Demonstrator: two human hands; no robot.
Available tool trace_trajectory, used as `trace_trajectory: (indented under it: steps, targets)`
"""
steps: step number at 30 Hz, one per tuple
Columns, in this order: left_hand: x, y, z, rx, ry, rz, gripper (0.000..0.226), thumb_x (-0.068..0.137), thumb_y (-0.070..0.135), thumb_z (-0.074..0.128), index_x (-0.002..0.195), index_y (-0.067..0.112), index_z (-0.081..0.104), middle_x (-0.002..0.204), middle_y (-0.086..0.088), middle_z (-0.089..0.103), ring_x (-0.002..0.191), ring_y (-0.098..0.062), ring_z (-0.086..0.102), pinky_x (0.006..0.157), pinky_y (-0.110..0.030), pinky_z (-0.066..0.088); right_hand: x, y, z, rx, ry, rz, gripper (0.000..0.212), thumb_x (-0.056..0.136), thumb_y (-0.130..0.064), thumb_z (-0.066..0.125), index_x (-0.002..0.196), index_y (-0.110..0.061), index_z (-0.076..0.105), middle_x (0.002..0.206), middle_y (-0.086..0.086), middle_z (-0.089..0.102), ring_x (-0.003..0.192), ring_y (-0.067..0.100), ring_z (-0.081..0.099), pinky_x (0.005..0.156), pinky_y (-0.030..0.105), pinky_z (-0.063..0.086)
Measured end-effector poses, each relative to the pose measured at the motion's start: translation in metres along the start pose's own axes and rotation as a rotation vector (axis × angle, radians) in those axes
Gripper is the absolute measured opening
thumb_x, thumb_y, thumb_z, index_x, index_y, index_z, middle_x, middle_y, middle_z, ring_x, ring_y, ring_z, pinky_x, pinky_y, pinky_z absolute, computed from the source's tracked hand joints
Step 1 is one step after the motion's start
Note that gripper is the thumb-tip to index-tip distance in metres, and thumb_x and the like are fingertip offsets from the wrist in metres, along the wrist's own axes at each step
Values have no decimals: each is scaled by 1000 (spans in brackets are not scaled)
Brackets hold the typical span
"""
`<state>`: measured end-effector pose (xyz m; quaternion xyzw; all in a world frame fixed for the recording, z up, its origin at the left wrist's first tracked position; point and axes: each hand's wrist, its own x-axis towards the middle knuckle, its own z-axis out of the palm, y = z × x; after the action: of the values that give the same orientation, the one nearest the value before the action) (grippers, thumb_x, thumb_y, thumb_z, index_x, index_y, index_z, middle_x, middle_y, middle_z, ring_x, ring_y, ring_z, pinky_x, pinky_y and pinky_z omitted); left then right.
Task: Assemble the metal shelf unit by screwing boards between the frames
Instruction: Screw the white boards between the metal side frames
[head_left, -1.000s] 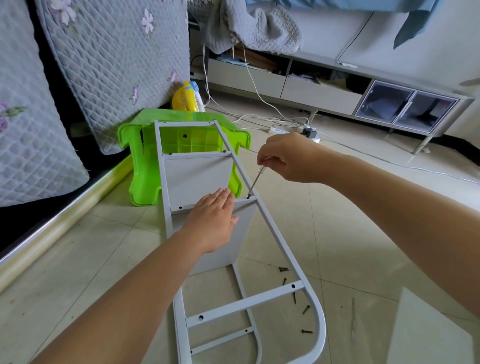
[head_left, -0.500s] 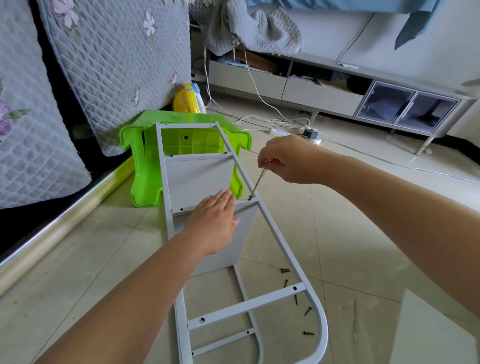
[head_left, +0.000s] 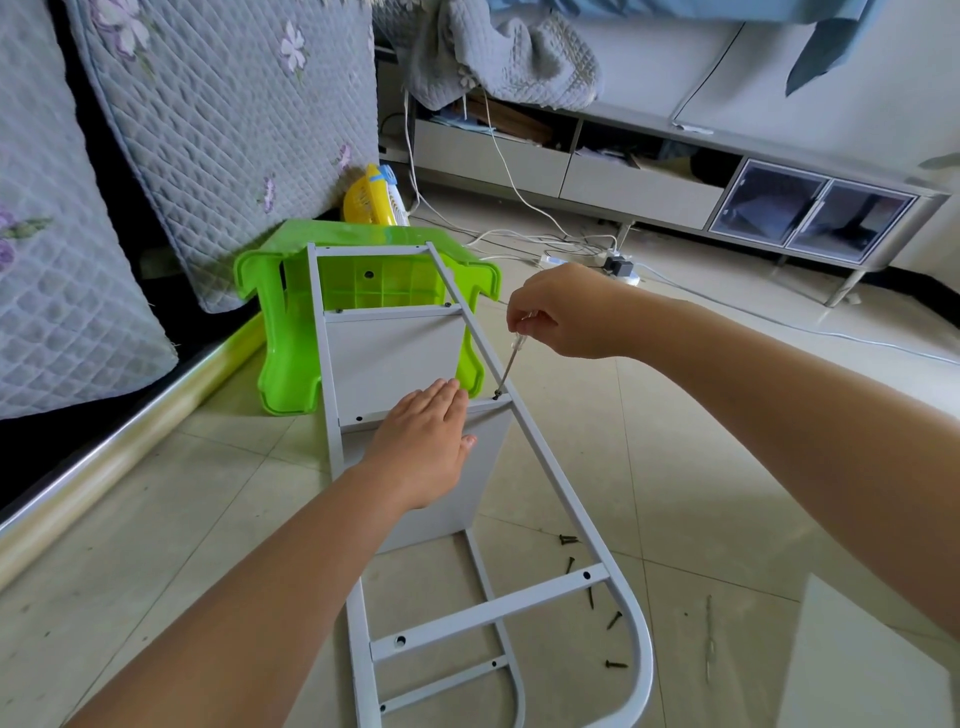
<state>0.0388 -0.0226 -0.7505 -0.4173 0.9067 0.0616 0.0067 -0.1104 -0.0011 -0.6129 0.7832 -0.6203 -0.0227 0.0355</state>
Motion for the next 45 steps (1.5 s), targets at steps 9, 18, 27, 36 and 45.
trace_trajectory:
  steps: [9,18,27,36,45]
  targets:
    - [1,-3,-2,28,0,6,57,102,32,17,148,7,-5,157,-7,-10,144,-15,-8,115,-28,-5,17,-9,-4,-100,-134,130,30,99,-29,35,95,-4,52,95,13,54,101,29,52,74,31,36]
    - [-5,-25,-5,41,-26,-134,57,101,35,17,149,9,-3,157,-5,-7,145,-16,-7,116,-34,-1,13,-6,-1,-70,-145,99,22,95,-11,38,110,-5,54,110,12,58,102,27,52,80,32,39]
    - [-9,-29,-4,48,1,-139,57,102,35,17,149,10,-2,157,-4,-6,145,-15,-7,116,-33,0,26,-12,-3,-236,-140,87,39,99,-32,34,69,-10,44,73,5,43,88,26,48,74,32,37]
    - [-10,-29,-3,41,19,-133,56,101,35,18,149,10,-1,157,-5,-5,145,-15,-6,116,-33,0,30,-6,-1,-9,-214,187,26,96,-19,33,71,-18,30,73,2,39,85,24,39,66,31,29]
    - [-13,-25,1,39,61,-153,56,101,35,17,149,11,0,157,-4,-3,145,-15,-4,116,-33,0,23,-11,-1,-342,-126,73,38,100,-30,30,104,-2,57,105,16,58,99,33,55,73,32,38]
